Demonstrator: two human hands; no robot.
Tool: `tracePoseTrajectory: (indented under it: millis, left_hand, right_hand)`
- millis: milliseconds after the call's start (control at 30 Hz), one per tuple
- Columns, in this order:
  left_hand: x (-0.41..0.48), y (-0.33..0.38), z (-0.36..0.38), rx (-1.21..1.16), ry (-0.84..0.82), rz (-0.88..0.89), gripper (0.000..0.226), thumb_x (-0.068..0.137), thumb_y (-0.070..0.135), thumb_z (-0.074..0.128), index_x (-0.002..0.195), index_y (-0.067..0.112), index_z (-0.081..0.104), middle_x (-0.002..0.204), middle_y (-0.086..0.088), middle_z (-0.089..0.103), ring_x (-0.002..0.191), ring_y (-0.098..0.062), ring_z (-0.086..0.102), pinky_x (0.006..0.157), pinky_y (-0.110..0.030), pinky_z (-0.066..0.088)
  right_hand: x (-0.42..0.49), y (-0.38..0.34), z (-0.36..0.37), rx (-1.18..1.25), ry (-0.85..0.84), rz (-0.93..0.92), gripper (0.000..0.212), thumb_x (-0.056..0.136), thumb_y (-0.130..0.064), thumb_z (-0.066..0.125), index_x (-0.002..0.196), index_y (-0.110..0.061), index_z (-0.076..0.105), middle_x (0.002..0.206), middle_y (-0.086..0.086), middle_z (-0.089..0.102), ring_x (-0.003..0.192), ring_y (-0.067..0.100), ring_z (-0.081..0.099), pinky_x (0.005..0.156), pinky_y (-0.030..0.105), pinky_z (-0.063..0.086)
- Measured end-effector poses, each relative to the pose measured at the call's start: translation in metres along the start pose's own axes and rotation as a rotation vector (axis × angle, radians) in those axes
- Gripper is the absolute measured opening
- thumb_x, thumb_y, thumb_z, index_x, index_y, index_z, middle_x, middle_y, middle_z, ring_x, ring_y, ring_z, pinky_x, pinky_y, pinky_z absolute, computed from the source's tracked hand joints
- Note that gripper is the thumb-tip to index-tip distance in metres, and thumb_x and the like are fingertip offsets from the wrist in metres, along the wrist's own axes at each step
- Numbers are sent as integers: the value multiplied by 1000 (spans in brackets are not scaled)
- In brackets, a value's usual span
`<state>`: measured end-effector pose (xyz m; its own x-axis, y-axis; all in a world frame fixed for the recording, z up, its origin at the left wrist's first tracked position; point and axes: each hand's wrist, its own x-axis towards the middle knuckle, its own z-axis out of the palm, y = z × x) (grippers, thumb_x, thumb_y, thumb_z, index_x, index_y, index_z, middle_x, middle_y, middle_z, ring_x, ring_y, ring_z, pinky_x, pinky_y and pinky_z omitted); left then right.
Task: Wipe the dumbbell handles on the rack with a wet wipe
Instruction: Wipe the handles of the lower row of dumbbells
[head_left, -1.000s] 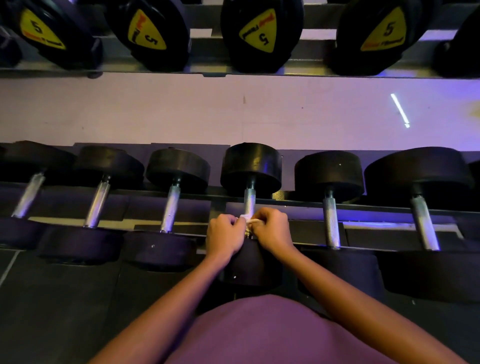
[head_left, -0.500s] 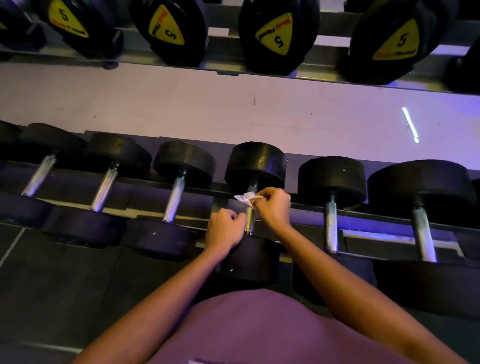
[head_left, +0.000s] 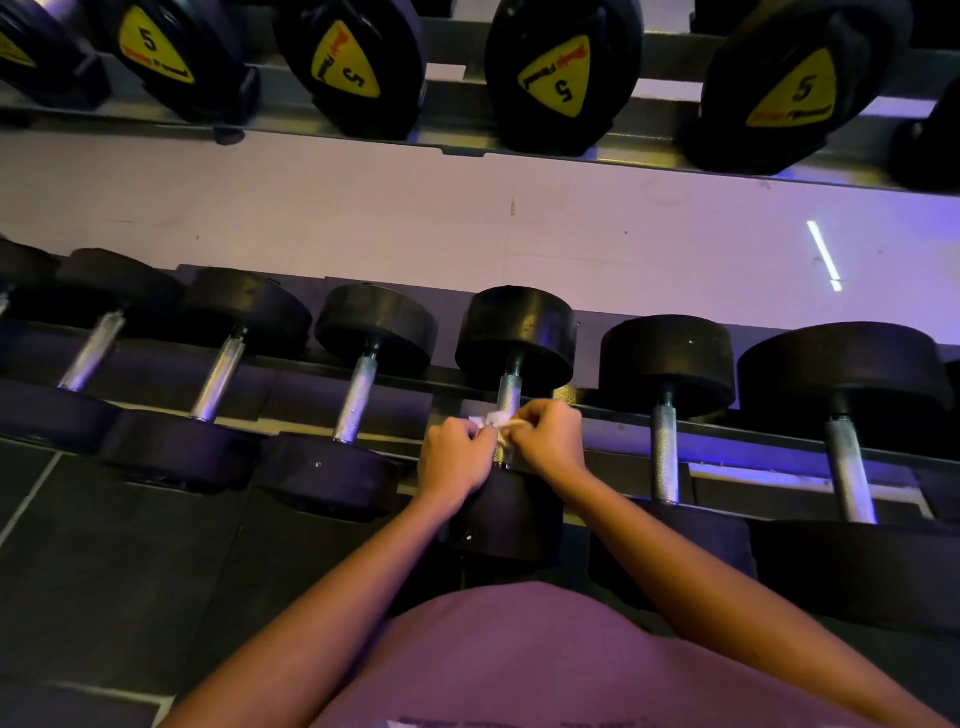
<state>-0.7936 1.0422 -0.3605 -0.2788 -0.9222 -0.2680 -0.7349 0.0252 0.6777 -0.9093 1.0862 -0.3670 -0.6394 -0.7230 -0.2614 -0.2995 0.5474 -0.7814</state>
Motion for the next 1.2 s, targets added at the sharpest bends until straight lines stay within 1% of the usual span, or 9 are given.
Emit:
tracePoseTrajectory:
  millis: [100,200,333,467,567,667,867,1067,1200]
  left_hand:
    - [-1,0,-1,-2,-4,-7,37,85,33,56,61,5,65,58,-7,55,66,-30,53,58,-31,35]
    - [-2,1,-2,-9,-14,-7,37,85,33,56,64,5,68,63,-9,60,66,-28,56,58,-31,39]
    - [-1,2,-1,8,-6,-5,39,84,35,56,58,7,62,60,-8,59,67,-31,57,56,-32,39]
    - [1,0,0,22,-12,-4,36,79,35,54,59,7,64,60,-10,60,68,-32,59,58,-37,45]
    - [1,0,1,28,-20,-6,33,78,34,54,62,9,68,63,-9,63,70,-31,60,60,-37,48]
    - [1,-1,1,18,-9,1,36,82,36,56,62,8,66,63,-9,61,68,-32,57,57,-34,41]
    - [1,-2,0,5,3,-13,37,83,36,56,62,7,64,62,-7,61,65,-28,55,56,-32,38]
    - [1,-2,-1,31,2,-15,34,83,35,56,64,8,66,63,-7,59,65,-29,52,55,-32,36]
    - [1,0,0,50,-17,-13,31,78,34,55,65,9,68,66,-10,63,72,-32,59,59,-37,46]
  right_hand:
    - [19,-12,-2,10,114,-35,6,82,-12,68,84,-9,73,79,6,69,78,17,64,64,21,42]
    - [34,-17,-6,-27,122,-22,12,84,-16,71,91,-6,74,85,8,70,79,15,60,68,22,42]
    - [22,-11,-8,-114,-17,-17,18,77,-22,78,81,-5,73,76,6,67,71,14,59,60,27,46]
    - [-8,6,-4,-137,-166,61,18,69,-21,84,76,-9,73,75,4,70,73,13,66,69,31,57]
    - [-13,8,-3,-83,-122,111,13,67,-18,84,70,-10,74,71,4,70,71,12,67,70,31,59]
    - [-3,-5,-5,-15,-26,83,11,69,-15,81,64,-11,73,66,6,70,67,16,67,67,33,59]
    - [29,-19,-6,93,152,100,8,75,-17,80,74,-11,75,71,2,68,73,15,65,66,30,54]
    - [3,-1,-5,-53,-101,102,23,67,-21,86,58,-14,66,65,1,67,63,8,61,52,21,46]
    - [-14,12,-3,-2,-114,147,20,63,-21,88,61,-11,70,60,-1,65,54,1,55,48,16,40]
